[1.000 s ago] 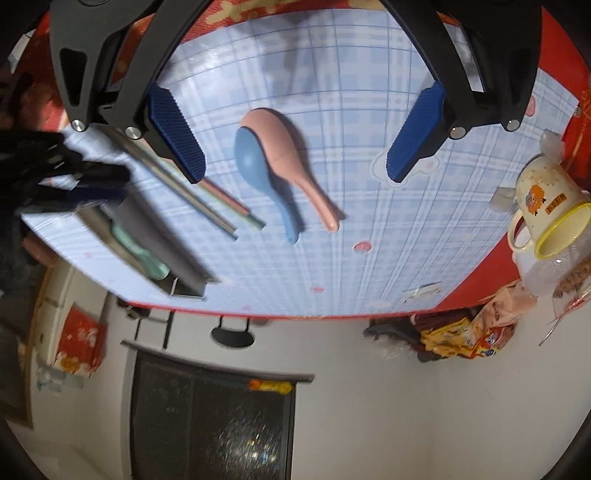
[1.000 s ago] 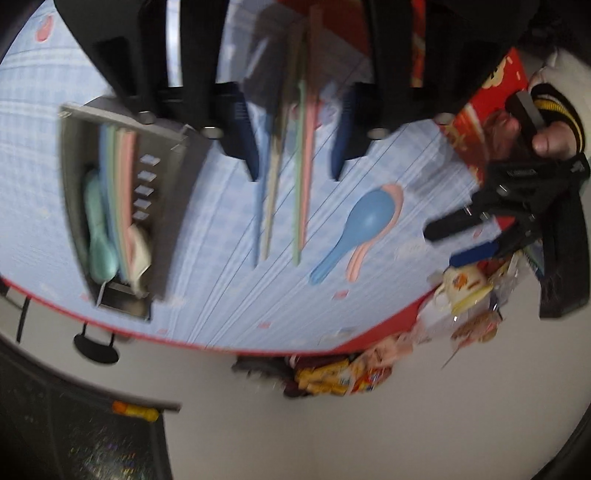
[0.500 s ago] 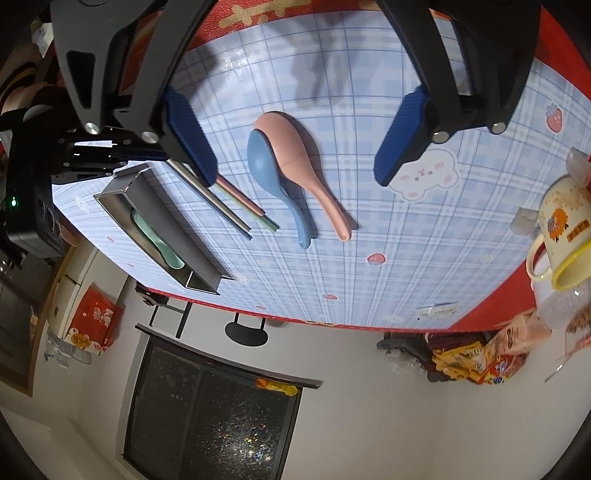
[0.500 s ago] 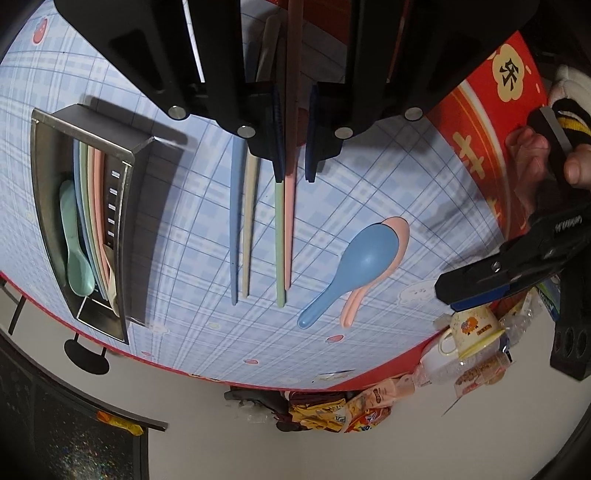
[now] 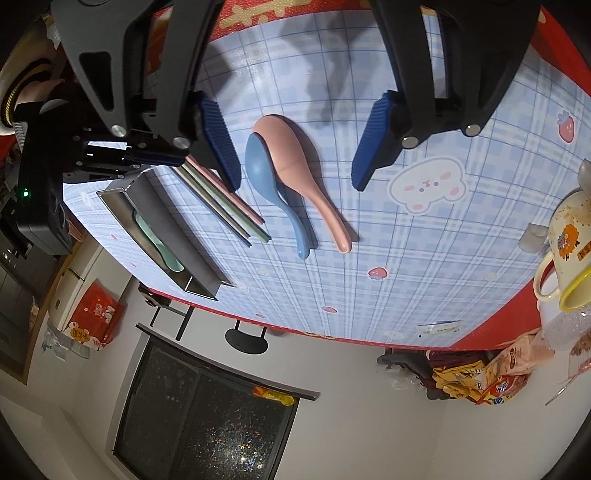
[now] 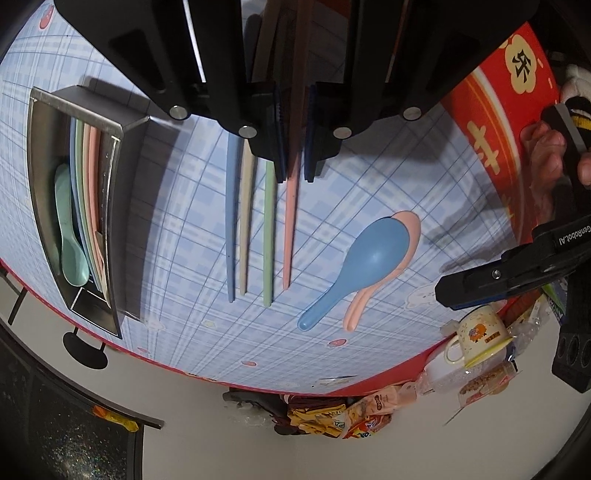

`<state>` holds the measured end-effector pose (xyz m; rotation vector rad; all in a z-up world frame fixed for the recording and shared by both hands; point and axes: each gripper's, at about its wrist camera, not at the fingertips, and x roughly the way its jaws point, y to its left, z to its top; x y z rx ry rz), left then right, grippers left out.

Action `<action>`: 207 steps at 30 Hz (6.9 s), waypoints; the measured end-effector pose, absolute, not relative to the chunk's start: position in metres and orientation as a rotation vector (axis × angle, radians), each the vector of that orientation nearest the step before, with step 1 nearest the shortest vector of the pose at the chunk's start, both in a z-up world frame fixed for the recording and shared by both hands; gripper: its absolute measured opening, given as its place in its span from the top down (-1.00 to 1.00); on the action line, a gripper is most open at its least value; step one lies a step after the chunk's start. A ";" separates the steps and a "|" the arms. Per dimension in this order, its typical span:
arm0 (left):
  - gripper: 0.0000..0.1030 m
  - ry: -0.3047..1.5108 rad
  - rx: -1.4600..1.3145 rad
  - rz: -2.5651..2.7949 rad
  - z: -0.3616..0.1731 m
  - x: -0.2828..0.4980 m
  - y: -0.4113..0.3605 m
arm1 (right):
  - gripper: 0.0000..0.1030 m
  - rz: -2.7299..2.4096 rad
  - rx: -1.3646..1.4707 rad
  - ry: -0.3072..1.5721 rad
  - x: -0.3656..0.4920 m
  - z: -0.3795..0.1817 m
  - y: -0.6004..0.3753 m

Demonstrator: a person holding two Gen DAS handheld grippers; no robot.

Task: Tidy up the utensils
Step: 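Grasp a pink chopstick with the right tool while the left tool grasps the pink spoon, then lift the pink chopstick and pink spoon and carry them over the basket, then lower both utensils into the basket and open both tools, then move both tools back to the remaining utensils, then grasp a blue chopstick with the right tool while the left tool grasps the blue spoon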

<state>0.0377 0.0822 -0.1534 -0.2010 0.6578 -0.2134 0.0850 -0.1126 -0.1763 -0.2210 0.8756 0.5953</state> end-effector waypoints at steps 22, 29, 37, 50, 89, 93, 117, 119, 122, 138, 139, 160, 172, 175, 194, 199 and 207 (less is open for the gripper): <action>0.34 0.888 -0.273 -0.198 -0.170 0.083 0.087 | 0.87 0.638 -0.107 0.902 0.094 -0.178 -0.126; 0.35 0.944 -0.321 -0.202 -0.170 0.102 0.084 | 0.87 0.642 -0.102 0.903 0.094 -0.178 -0.127; 0.31 0.949 -0.290 -0.160 -0.180 0.107 0.066 | 0.87 0.641 -0.106 0.901 0.093 -0.178 -0.127; 0.68 0.935 -0.127 -0.185 -0.175 0.088 0.046 | 0.87 0.647 -0.096 0.903 0.093 -0.178 -0.129; 0.70 0.659 -0.309 -0.151 -0.159 0.038 0.090 | 0.88 0.654 -0.005 0.773 0.080 -0.160 -0.152; 0.70 0.653 -0.322 -0.165 -0.157 0.035 0.094 | 0.88 0.676 0.107 0.764 0.081 -0.151 -0.175; 0.70 0.680 -0.243 -0.366 -0.098 0.143 -0.091 | 0.88 0.442 0.370 0.662 0.188 -0.136 -0.293; 0.70 0.703 -0.262 -0.383 -0.105 0.156 -0.106 | 0.88 0.431 0.386 0.684 0.191 -0.141 -0.295; 0.70 0.743 -0.315 -0.408 -0.117 0.173 -0.115 | 0.88 0.421 0.388 0.698 0.193 -0.144 -0.294; 0.70 0.838 -0.333 -0.351 -0.146 0.222 -0.129 | 0.88 0.388 0.399 0.747 0.201 -0.158 -0.291; 0.70 0.840 -0.331 -0.350 -0.147 0.223 -0.129 | 0.88 0.385 0.398 0.748 0.201 -0.159 -0.291; 0.49 0.794 -0.297 -0.324 -0.134 0.229 -0.120 | 0.75 0.372 0.372 0.711 0.197 -0.151 -0.292; 0.34 0.672 -0.233 -0.233 -0.084 0.162 -0.048 | 0.33 0.380 0.299 0.598 0.178 -0.129 -0.288; 0.34 0.667 -0.232 -0.204 -0.083 0.139 -0.021 | 0.33 0.403 0.267 0.570 0.169 -0.125 -0.280; 0.35 0.755 -0.206 -0.282 -0.140 0.061 0.039 | 0.84 0.638 0.025 0.720 0.081 -0.138 -0.182; 0.36 0.776 -0.217 -0.314 -0.151 0.061 0.034 | 0.87 0.609 -0.025 0.784 0.075 -0.152 -0.175; 0.37 0.786 -0.234 -0.301 -0.154 0.076 0.040 | 0.87 0.560 -0.095 0.836 0.080 -0.167 -0.163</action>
